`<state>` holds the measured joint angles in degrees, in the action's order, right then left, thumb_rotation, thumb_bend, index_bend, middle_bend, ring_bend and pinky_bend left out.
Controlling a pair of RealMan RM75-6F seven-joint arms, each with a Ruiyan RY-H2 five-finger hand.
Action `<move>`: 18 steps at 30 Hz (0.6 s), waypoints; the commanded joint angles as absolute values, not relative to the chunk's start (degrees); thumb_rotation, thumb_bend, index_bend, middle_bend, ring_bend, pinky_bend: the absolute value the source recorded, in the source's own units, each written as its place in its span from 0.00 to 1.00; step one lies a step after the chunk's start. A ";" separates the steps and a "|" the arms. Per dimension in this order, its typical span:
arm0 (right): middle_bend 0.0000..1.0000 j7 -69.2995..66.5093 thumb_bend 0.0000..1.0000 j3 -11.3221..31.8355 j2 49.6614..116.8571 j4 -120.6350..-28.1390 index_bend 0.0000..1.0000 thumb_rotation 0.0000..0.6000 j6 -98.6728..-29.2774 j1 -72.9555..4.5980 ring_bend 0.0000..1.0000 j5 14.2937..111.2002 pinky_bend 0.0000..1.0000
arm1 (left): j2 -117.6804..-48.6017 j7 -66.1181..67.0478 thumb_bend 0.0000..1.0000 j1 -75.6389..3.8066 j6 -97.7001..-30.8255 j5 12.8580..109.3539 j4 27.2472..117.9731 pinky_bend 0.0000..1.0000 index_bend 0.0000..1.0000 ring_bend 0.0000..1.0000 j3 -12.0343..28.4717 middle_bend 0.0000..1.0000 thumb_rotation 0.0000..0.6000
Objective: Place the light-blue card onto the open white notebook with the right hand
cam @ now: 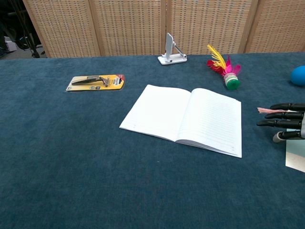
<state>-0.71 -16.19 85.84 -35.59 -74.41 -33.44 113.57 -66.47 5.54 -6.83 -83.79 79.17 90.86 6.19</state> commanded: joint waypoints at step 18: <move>0.00 3.84 0.26 -16.49 84.81 -39.92 0.59 1.00 -74.07 -34.29 0.00 113.75 0.00 | -66.26 5.03 0.00 -6.99 -83.36 79.18 90.77 0.00 0.00 0.00 6.02 0.00 1.00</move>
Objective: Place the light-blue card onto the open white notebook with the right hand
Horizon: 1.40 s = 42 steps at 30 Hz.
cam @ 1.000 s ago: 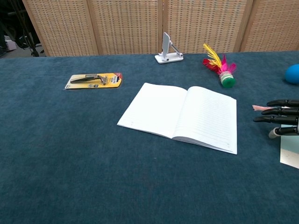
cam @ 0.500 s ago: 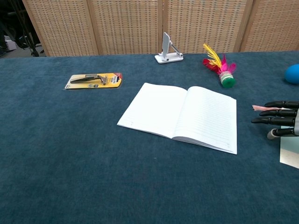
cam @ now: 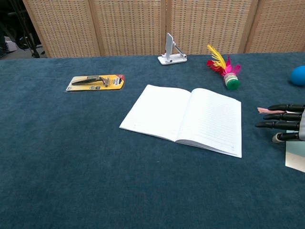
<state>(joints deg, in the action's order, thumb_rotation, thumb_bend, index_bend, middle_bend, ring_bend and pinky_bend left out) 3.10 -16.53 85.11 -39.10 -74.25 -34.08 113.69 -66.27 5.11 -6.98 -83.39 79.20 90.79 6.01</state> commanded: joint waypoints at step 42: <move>0.00 11.11 0.31 -10.92 75.82 -55.08 0.62 1.00 -82.42 -35.38 0.00 112.90 0.00 | -65.27 2.77 0.00 -6.94 -83.30 79.67 91.04 0.00 0.00 0.00 5.78 0.00 1.00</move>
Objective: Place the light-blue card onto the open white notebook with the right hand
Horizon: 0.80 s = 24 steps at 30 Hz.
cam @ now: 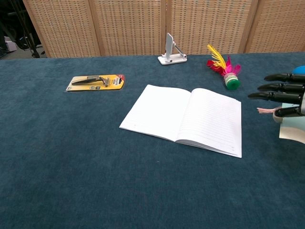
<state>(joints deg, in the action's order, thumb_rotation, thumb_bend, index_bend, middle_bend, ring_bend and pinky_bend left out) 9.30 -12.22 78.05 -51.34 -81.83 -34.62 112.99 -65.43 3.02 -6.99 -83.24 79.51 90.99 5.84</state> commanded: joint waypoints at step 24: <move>0.00 33.52 0.31 6.37 73.93 -77.44 0.62 1.00 -49.52 -56.78 0.00 102.24 0.01 | -63.20 -1.16 0.00 -8.38 -78.65 77.82 91.48 0.00 0.00 0.00 6.00 0.00 1.00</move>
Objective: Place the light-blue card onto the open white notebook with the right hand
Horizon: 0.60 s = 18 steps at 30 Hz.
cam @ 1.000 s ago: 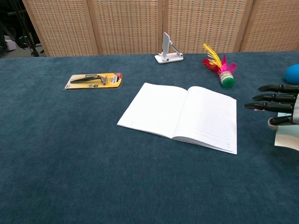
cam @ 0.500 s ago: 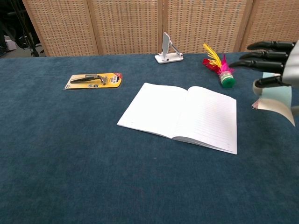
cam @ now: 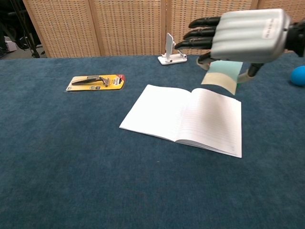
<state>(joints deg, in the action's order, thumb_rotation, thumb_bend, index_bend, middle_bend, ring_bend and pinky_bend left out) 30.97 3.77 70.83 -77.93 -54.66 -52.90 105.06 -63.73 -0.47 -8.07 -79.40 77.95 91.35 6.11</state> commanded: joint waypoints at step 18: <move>0.00 33.05 0.31 5.44 92.08 -62.62 0.62 1.00 -40.79 -66.72 0.00 101.06 0.02 | -63.17 -2.10 0.00 -9.99 -73.98 71.92 89.25 0.00 0.00 0.00 7.66 0.00 1.00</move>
<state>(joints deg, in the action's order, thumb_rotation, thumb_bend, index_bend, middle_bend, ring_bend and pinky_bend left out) 33.07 5.85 91.54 -63.20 -41.16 -66.31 101.05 -63.20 -2.05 -9.95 -74.03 71.95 89.28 7.64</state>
